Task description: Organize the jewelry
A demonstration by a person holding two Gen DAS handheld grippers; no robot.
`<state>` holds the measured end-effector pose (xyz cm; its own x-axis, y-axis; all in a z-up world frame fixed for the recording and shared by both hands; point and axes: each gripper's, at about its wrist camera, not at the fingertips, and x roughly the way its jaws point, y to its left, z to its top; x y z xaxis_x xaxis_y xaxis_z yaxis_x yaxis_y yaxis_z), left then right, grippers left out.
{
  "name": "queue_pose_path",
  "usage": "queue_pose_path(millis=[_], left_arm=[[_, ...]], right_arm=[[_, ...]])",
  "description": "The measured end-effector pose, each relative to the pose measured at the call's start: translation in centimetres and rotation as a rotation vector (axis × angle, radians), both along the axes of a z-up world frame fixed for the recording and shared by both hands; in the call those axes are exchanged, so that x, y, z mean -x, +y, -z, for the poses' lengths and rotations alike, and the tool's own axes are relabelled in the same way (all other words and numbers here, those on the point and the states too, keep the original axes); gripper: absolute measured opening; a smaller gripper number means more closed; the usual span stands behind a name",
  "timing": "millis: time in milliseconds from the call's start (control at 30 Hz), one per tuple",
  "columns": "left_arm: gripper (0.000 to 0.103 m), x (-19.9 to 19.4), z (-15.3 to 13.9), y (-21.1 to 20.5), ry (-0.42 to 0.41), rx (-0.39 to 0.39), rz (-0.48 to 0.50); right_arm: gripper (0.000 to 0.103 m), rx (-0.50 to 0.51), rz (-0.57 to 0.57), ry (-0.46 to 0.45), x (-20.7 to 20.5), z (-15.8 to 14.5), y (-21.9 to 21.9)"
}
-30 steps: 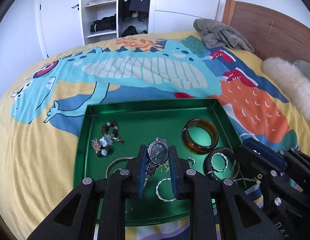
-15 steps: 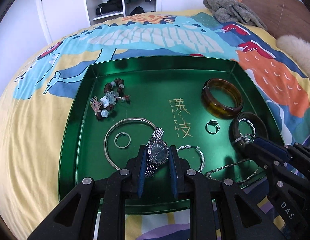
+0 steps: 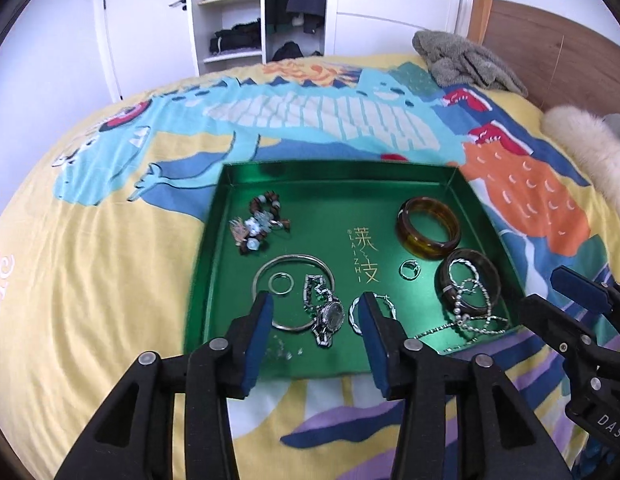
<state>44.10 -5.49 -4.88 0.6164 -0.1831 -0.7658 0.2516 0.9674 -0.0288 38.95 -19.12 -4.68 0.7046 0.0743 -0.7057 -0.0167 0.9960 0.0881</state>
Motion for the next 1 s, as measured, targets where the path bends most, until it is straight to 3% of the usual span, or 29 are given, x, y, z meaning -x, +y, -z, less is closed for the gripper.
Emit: queue_pose_path(millis=[267,500,1000], left_arm=[[0.062,7.8,-4.6,3.8,-0.102,-0.008,-0.064],[0.073,16.5,-7.5,7.2,-0.17,-0.009,-0.116],[0.089,34.0,-10.0,11.5,-0.306,0.002,-0.174]], right_arm=[[0.059,0.026,-0.028,-0.081,6.8,-4.3,3.2],[0.06,0.026,-0.023,-0.136,15.3,-6.3,5.7],[0.062,0.041,-0.021,-0.187,31.5,-8.4,9.0]])
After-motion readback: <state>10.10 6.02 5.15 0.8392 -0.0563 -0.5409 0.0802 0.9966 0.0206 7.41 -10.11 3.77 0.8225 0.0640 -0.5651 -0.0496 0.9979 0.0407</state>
